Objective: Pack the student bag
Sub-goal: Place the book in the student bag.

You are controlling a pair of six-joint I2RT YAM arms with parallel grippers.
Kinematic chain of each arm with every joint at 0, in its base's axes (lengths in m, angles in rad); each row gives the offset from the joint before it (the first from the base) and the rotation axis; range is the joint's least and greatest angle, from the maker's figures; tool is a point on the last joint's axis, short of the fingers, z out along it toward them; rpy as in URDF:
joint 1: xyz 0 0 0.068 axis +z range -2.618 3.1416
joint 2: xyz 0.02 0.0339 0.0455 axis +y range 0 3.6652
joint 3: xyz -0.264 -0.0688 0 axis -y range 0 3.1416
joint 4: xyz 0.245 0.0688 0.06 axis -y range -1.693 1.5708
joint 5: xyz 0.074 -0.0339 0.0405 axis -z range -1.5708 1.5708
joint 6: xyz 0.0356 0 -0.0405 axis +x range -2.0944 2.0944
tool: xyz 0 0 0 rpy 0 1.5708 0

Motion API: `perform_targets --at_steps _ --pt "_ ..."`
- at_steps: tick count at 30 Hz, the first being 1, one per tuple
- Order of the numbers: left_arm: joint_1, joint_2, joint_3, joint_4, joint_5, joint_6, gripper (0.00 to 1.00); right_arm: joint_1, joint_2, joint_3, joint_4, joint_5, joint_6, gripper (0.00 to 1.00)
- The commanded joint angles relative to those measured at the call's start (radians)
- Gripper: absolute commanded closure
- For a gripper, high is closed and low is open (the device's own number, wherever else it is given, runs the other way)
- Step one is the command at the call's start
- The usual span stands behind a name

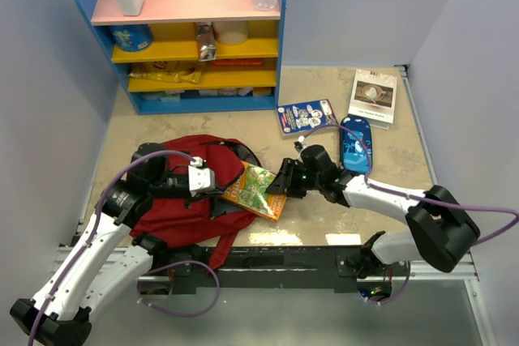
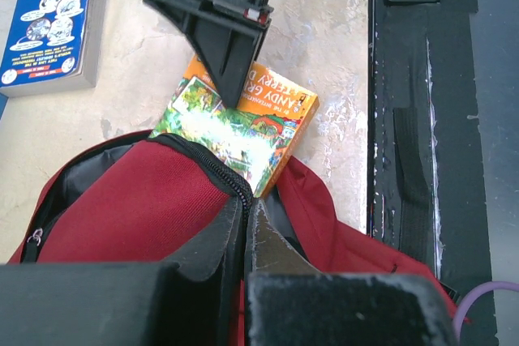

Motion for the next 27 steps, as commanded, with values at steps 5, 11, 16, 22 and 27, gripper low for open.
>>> perform_targets --at_steps 5,11,16,22,27 --pt "0.006 -0.004 0.031 0.046 0.062 0.003 1.00 0.005 -0.043 0.090 -0.198 0.063 -0.168 0.01" --pt "0.006 -0.007 0.023 0.049 0.063 0.003 1.00 0.004 -0.178 0.075 -0.327 0.114 -0.142 0.01" --pt "0.006 -0.005 0.029 0.051 0.069 -0.002 1.00 0.002 -0.202 0.017 -0.337 0.131 -0.134 0.01" --pt "0.006 -0.004 0.043 0.032 0.066 0.006 1.00 0.002 -0.208 0.093 -0.542 0.302 -0.159 0.01" --pt "0.006 -0.007 0.029 0.051 0.074 -0.006 1.00 0.002 -0.207 0.054 -0.590 0.313 -0.116 0.01"
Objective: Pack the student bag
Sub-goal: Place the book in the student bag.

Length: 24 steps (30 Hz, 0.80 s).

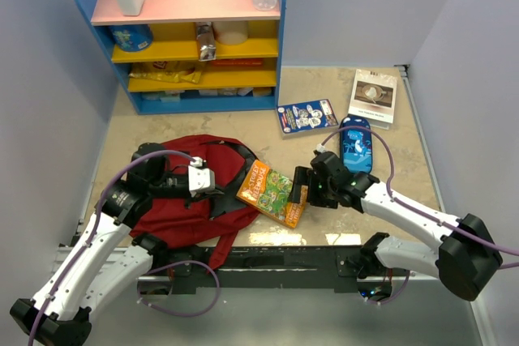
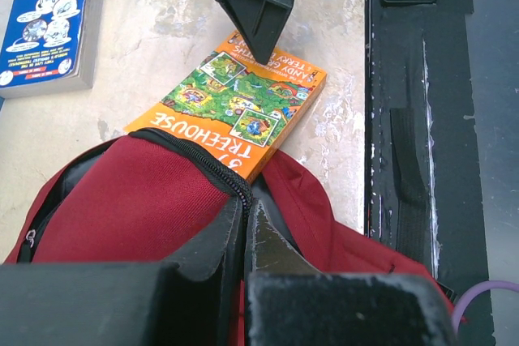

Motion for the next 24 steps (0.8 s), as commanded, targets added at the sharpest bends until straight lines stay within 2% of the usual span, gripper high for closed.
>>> perform_targets --at_steps 1,8,13,24 --pt "0.004 -0.011 0.031 0.054 0.067 -0.007 1.00 0.001 -0.005 -0.005 -0.059 0.044 0.036 0.01" --pt "0.006 -0.011 0.034 0.050 0.070 -0.005 1.00 0.001 0.098 -0.074 0.152 0.018 0.057 0.01" --pt "0.006 -0.012 0.037 0.048 0.068 -0.007 1.00 0.001 0.197 -0.038 0.301 -0.022 0.040 0.01" --pt "0.006 -0.002 0.032 0.053 0.070 -0.005 1.00 0.010 0.196 0.120 0.388 -0.069 0.005 0.01"
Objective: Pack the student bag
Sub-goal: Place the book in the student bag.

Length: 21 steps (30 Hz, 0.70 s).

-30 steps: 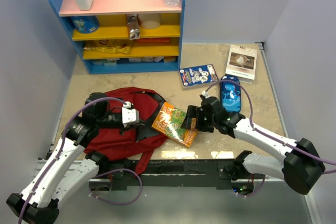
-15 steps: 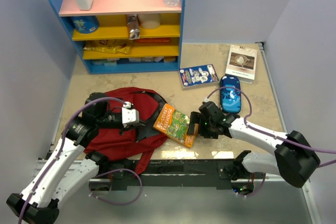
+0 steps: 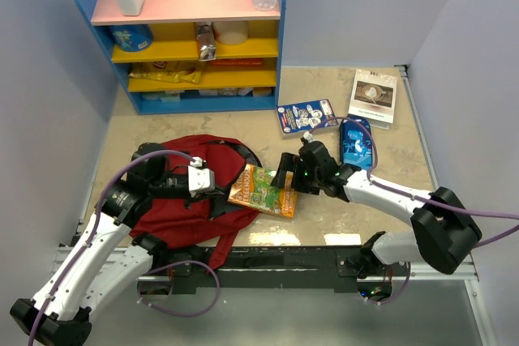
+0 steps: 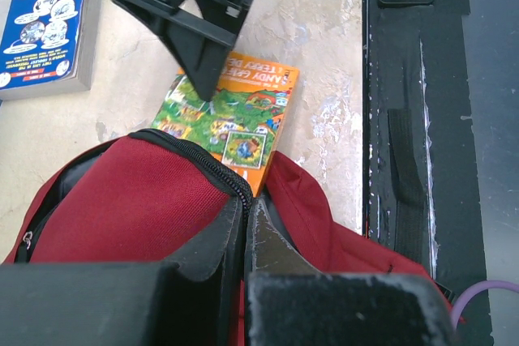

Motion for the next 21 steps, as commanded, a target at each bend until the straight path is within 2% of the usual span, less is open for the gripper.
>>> perform_targets --at_steps 1,6,14,18,21 --pt "0.006 -0.002 0.031 0.052 0.063 -0.005 1.00 0.013 -0.025 0.081 0.124 -0.043 -0.015 0.01" --pt "0.006 0.007 0.035 0.049 0.060 -0.003 1.00 0.027 -0.059 0.040 0.179 -0.084 0.027 0.01" --pt "0.006 0.008 0.035 0.058 0.065 -0.008 1.00 0.027 -0.040 -0.077 0.125 -0.054 0.007 0.01" --pt "0.007 0.010 0.044 0.053 0.068 -0.011 1.00 0.027 0.007 -0.105 0.180 -0.080 0.014 0.01" --pt "0.007 0.013 0.048 0.047 0.068 -0.008 1.00 0.027 0.019 -0.151 0.329 -0.133 0.060 0.01"
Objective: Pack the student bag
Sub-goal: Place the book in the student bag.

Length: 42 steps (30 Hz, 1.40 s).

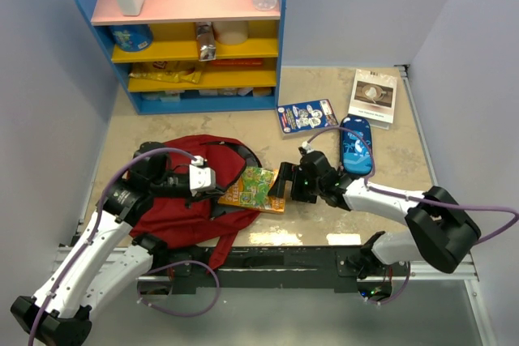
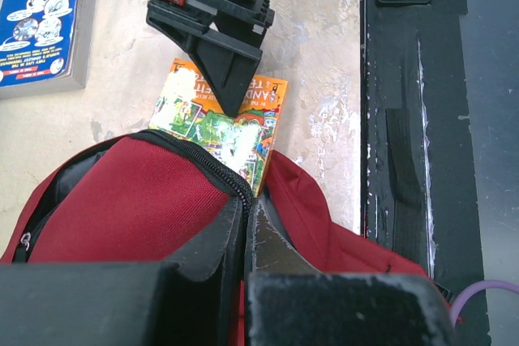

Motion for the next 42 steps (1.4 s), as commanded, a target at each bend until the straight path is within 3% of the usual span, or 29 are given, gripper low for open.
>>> perform_targets --at_steps 1,3,5,9,12,23,27,36,42 --pt "0.007 -0.002 0.048 0.044 0.063 -0.006 1.00 0.004 0.022 -0.069 0.212 -0.082 0.065 0.01" --pt "0.009 -0.003 0.045 0.043 0.063 -0.006 1.00 0.006 0.022 -0.103 0.340 -0.100 0.091 0.01" --pt "0.009 -0.005 0.047 0.038 0.062 -0.003 1.00 0.004 0.011 -0.120 0.404 -0.119 0.111 0.12" --pt "0.009 -0.005 0.047 0.027 0.068 0.008 1.00 0.003 -0.030 -0.127 0.482 -0.148 0.163 0.83" --pt "0.009 -0.003 0.044 0.029 0.071 0.011 1.00 0.004 -0.053 -0.121 0.490 -0.168 0.190 1.00" --pt "0.009 -0.006 0.050 0.011 0.063 0.025 1.00 -0.025 -0.059 -0.202 0.781 -0.240 0.396 1.00" --pt "0.009 -0.006 0.048 0.015 0.066 0.022 1.00 -0.022 -0.015 -0.154 0.820 -0.260 0.390 1.00" --pt "0.009 -0.003 0.054 0.015 0.071 0.020 1.00 0.027 0.068 0.000 0.780 -0.243 0.315 1.00" --pt "0.009 0.000 0.056 0.014 0.075 0.023 1.00 0.157 0.284 0.205 0.660 -0.208 0.225 1.00"
